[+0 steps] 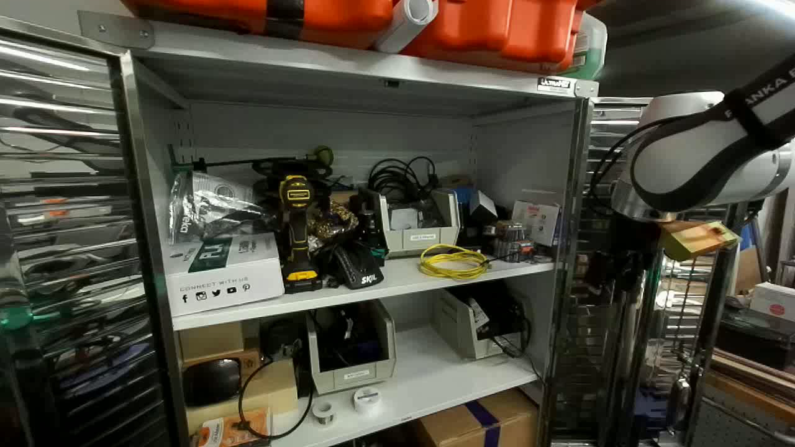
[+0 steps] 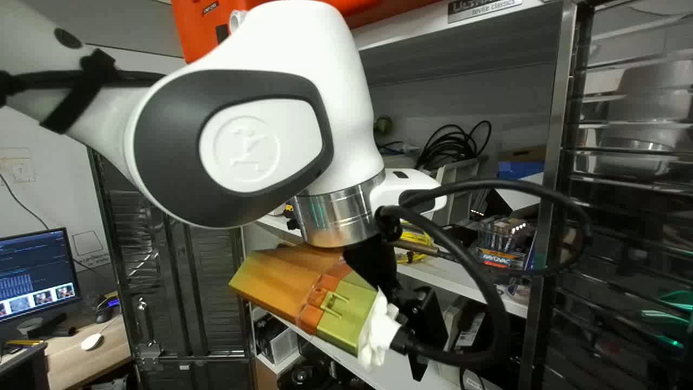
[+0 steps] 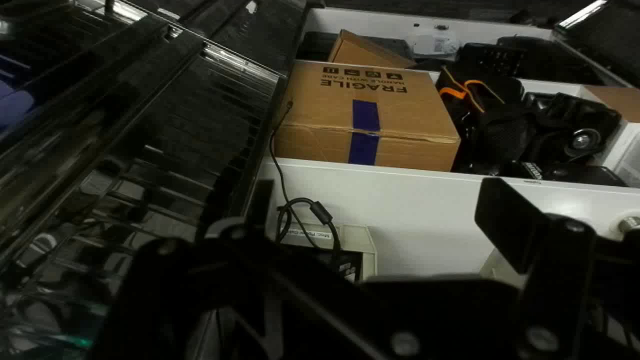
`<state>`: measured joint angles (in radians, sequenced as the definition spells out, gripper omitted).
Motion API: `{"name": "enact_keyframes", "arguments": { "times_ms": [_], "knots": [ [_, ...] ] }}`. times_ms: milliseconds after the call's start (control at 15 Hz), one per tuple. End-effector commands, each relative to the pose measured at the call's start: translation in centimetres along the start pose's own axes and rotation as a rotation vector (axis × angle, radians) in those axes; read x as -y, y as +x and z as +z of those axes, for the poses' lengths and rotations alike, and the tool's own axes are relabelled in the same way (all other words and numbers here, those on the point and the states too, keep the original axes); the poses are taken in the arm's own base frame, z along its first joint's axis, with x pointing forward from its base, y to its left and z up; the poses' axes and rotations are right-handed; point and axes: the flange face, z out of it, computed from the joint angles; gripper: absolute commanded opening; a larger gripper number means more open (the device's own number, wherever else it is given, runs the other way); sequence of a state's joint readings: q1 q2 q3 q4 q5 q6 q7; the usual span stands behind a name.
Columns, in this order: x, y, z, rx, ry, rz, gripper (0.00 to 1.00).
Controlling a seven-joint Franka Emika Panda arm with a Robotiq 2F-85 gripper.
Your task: Put the yellow cable in the gray box
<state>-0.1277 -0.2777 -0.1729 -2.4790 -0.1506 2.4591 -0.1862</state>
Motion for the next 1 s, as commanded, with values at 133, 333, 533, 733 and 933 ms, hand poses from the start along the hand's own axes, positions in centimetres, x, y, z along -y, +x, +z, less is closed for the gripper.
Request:
{"name": "enact_keyframes", "arguments": {
  "times_ms": [133, 333, 533, 733, 933],
  "knots": [
    [-0.2, 0.5, -0.7, -0.015, -0.004, 0.002, 1.0],
    [0.4, 1.3, -0.2, -0.01, -0.002, 0.032, 1.0],
    [1.6, 3.1, 0.2, -0.013, -0.002, 0.058, 1.0],
    [3.2, 5.8, -0.1, -0.037, 0.001, 0.105, 1.0],
    [4.1, 8.0, -0.4, -0.067, 0.004, 0.162, 1.0]
  ]
}}
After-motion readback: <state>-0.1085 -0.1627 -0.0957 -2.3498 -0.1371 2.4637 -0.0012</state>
